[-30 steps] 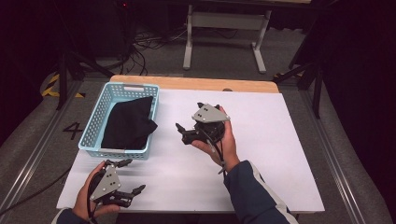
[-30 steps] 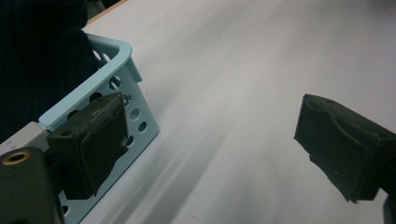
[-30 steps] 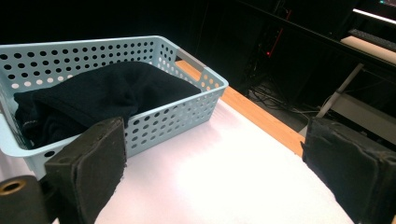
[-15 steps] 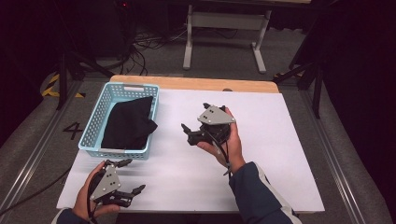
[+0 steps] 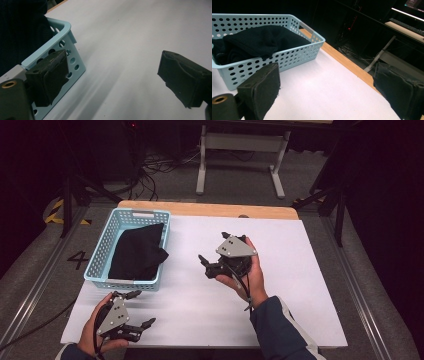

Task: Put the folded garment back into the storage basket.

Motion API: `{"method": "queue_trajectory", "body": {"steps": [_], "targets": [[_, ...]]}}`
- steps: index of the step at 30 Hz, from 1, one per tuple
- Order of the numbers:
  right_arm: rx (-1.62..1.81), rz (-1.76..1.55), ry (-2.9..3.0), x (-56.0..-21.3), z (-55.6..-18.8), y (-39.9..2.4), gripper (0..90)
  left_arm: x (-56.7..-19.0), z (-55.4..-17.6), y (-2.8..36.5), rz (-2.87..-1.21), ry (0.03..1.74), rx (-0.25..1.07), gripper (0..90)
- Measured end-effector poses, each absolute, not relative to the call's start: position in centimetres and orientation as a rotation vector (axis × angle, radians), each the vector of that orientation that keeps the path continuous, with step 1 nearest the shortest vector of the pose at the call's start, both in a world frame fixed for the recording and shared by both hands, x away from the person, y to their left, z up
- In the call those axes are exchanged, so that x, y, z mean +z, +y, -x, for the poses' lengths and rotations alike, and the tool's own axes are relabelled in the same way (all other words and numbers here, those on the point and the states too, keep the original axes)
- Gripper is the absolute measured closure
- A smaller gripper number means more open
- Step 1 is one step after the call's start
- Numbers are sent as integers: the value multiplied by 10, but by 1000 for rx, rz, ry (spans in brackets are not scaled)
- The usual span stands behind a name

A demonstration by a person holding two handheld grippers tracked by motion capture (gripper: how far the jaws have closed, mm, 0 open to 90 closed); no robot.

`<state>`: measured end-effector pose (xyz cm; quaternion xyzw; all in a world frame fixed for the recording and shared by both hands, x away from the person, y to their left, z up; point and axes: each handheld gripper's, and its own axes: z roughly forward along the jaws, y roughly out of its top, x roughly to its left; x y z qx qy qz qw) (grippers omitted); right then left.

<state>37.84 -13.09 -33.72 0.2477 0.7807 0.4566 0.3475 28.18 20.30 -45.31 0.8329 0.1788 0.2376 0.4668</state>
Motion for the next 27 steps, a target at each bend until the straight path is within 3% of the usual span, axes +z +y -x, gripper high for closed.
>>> {"method": "queue_trajectory", "body": {"steps": [27], "targets": [[1148,-628,2021,-347,-363,-153,76,-453,-282,203,-2045,441,588,104]]}}
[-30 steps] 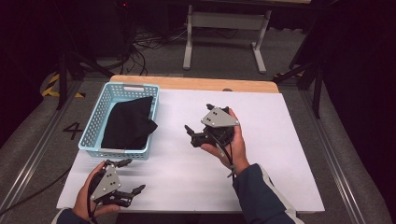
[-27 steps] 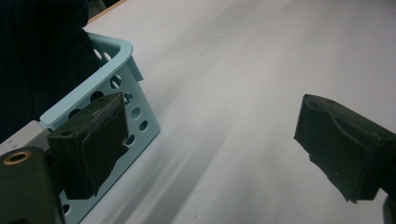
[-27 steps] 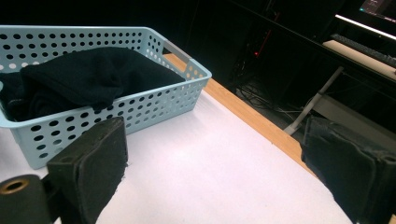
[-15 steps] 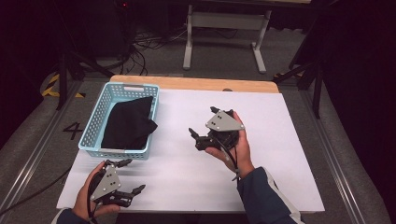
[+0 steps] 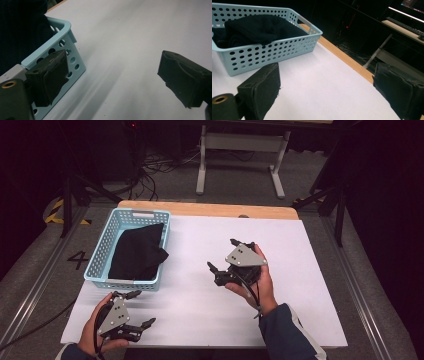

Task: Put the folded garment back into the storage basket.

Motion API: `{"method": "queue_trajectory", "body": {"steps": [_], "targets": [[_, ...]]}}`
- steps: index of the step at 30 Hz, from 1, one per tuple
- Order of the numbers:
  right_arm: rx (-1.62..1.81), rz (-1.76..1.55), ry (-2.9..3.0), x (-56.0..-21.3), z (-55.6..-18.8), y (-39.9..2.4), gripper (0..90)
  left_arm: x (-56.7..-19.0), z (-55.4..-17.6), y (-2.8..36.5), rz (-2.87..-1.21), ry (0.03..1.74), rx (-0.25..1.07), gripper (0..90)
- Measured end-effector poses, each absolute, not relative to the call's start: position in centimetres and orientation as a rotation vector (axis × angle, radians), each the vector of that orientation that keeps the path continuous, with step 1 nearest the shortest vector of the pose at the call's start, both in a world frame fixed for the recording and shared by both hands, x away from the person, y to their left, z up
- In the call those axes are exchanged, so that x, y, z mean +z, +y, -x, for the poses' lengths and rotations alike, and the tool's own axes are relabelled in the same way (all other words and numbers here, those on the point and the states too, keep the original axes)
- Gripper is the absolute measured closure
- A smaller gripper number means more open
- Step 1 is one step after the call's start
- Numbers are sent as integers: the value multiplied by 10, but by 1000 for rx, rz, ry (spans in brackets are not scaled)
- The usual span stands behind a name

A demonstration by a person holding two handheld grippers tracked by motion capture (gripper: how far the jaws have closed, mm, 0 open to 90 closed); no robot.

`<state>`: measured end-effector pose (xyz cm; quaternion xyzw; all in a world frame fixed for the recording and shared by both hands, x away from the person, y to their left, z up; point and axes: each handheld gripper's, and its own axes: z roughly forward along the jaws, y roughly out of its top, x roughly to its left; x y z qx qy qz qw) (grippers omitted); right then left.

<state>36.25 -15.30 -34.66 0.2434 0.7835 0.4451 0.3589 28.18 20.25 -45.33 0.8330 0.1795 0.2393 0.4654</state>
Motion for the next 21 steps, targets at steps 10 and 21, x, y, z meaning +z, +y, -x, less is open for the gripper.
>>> {"method": "queue_trajectory", "body": {"steps": [10,21], "targets": [[1123,-614,2012,-350,-358,-161,76,-453,-282,202,-2047,440,591,104],[1118,-609,2003,-351,-352,-168,76,-453,-282,202,-2048,442,589,104]]}}
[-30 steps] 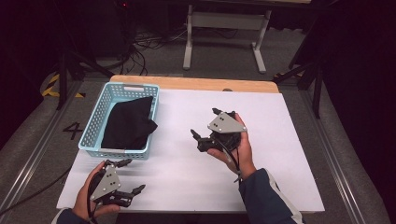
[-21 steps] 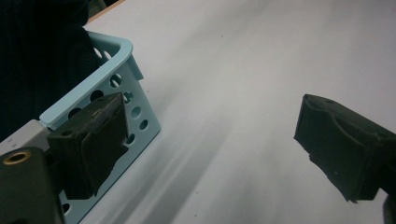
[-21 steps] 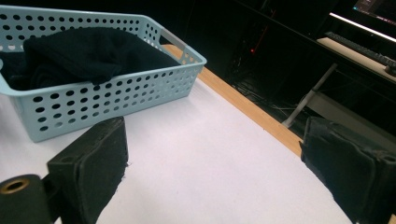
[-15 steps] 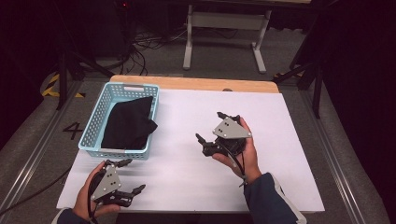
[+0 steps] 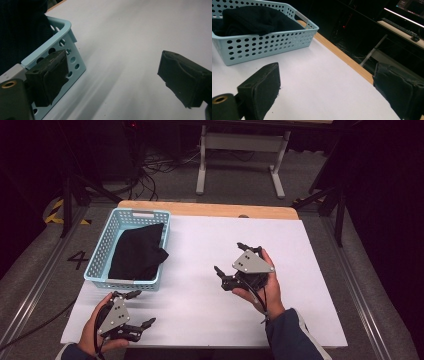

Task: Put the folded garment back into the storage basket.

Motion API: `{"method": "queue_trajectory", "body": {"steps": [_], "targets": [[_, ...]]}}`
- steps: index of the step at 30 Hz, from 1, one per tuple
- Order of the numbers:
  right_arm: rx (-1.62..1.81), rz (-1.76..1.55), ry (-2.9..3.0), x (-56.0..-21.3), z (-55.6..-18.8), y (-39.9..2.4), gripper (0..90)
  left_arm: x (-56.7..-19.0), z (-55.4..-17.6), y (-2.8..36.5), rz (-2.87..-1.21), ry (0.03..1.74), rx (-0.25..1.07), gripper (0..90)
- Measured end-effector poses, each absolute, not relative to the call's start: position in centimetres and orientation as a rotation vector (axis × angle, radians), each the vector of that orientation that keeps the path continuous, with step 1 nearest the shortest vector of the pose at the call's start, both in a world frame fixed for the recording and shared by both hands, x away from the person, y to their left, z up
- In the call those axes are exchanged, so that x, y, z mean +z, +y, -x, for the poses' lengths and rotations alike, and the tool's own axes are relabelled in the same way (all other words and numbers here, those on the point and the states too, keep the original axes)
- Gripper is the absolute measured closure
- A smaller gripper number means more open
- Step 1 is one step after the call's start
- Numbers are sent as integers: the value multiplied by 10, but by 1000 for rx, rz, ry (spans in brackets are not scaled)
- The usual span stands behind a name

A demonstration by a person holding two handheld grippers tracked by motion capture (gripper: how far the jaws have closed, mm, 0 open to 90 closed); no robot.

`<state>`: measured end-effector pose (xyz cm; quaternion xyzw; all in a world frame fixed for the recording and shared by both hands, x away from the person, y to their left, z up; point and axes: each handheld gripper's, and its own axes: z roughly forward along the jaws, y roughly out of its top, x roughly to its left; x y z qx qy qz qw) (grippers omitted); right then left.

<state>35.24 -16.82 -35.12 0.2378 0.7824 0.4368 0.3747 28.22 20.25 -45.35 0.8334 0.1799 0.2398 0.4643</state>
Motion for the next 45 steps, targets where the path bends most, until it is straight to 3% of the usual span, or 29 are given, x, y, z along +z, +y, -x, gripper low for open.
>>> {"method": "queue_trajectory", "body": {"steps": [45], "targets": [[1059,-546,2024,-378,-328,-191,81,-454,-282,202,-2055,437,589,104]]}}
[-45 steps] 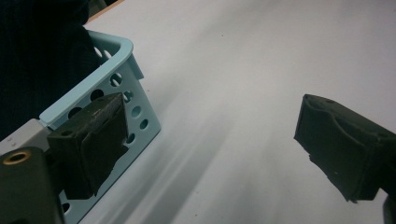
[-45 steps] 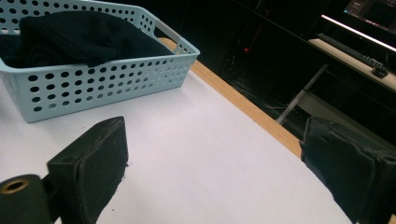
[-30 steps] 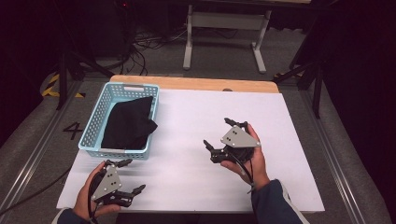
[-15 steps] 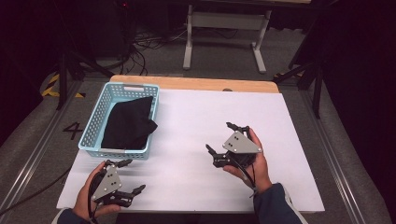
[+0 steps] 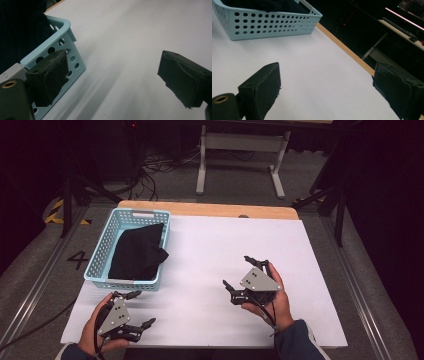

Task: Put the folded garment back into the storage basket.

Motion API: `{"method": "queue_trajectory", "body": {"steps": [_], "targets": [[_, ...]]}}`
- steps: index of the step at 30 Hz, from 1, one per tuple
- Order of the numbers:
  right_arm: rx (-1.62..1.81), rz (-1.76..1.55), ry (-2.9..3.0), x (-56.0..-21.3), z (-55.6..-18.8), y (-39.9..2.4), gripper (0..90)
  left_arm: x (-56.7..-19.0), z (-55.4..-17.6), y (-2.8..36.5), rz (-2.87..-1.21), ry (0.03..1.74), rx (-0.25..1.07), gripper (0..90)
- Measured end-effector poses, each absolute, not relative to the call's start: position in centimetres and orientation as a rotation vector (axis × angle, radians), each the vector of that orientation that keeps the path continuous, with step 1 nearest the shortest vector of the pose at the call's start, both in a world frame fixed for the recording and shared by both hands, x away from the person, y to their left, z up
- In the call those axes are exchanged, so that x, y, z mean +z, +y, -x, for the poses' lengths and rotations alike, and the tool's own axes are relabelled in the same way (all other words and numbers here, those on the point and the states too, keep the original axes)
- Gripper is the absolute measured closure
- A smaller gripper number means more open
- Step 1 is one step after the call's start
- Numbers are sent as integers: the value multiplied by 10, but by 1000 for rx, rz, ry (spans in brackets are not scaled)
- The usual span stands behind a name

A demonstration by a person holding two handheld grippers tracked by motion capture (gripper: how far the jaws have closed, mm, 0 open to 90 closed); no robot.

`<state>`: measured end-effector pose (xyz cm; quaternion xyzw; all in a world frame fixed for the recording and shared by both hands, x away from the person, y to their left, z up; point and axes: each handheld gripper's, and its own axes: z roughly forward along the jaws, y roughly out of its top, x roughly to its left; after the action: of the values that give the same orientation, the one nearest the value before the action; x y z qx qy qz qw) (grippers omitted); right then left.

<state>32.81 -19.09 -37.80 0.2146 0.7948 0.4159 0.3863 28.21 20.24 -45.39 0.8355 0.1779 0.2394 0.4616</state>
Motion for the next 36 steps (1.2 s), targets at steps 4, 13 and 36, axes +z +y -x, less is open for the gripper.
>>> {"method": "queue_trajectory", "body": {"steps": [4,13,36], "targets": [[1051,-538,2023,-379,-325,-193,81,-454,-282,202,-2057,437,592,104],[1020,-529,2024,-383,-319,-200,81,-454,-282,202,-2058,436,592,104],[971,-514,2040,-394,-302,-218,77,-454,-282,201,-2060,436,590,104]]}}
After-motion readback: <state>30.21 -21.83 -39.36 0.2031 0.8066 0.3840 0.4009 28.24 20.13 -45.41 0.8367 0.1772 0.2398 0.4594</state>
